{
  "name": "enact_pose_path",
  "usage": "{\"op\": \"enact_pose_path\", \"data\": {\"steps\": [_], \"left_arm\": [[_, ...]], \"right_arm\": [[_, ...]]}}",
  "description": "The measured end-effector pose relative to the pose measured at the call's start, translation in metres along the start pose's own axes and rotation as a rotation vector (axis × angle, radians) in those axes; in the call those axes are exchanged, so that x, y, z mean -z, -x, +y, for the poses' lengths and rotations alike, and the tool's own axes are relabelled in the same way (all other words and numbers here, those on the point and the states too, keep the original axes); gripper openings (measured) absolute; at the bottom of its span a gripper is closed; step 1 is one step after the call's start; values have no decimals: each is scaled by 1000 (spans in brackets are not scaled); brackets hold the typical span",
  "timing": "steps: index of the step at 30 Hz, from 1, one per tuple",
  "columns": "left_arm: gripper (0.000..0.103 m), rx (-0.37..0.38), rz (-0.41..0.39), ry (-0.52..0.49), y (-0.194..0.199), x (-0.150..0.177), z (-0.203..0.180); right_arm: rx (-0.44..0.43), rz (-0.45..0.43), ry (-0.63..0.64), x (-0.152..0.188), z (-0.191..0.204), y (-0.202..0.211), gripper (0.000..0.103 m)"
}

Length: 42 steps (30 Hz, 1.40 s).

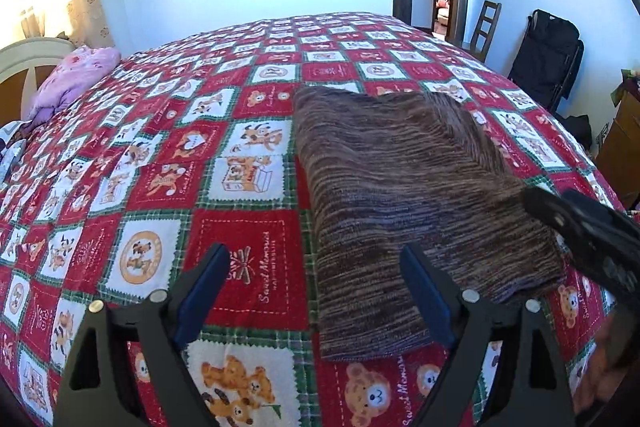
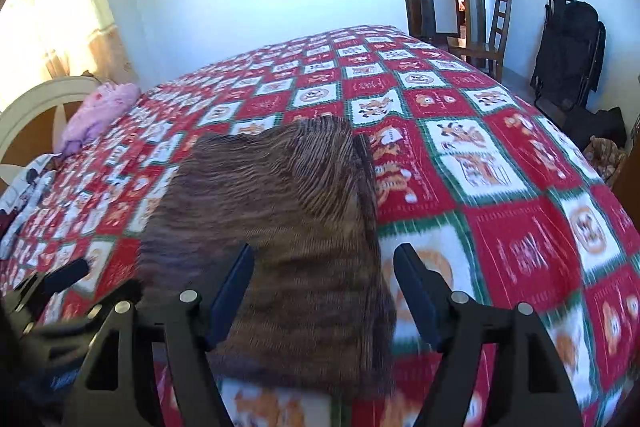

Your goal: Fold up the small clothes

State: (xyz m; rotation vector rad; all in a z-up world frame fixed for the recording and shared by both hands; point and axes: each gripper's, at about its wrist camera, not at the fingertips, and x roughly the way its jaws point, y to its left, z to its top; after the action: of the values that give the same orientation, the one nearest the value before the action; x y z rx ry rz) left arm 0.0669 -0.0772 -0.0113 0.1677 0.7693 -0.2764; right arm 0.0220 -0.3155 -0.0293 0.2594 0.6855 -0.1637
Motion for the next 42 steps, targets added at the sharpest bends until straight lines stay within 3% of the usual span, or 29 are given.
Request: {"op": "enact_pose_path", "data": {"steps": [7, 11, 14, 19, 24, 27, 32, 42], "left_arm": [[90, 14, 34, 6, -6, 2, 2], [90, 145, 64, 45, -11, -3, 15], [90, 247, 31, 97, -16, -18, 25], [90, 327, 32, 219, -50, -47, 41], [89, 384, 105, 330, -93, -57, 39], [89, 342, 123, 331, -113, -52, 26], [92, 208, 103, 190, -110, -52, -2], [92, 218, 97, 201, -109, -50, 5]], "right_arm": [[-13, 0, 5, 9, 1, 18, 73], [11, 40, 38, 8, -7, 10, 73], [5, 55, -27, 1, -29, 0, 73], [-125, 36, -255, -33, -71, -22, 73], [-131, 132, -209, -60, -65, -79, 73], [-138, 178, -166, -64, -52, -111, 73], [-90, 119, -32, -58, -31, -116, 72], [-113, 104, 24, -54, -23, -112, 60]]}}
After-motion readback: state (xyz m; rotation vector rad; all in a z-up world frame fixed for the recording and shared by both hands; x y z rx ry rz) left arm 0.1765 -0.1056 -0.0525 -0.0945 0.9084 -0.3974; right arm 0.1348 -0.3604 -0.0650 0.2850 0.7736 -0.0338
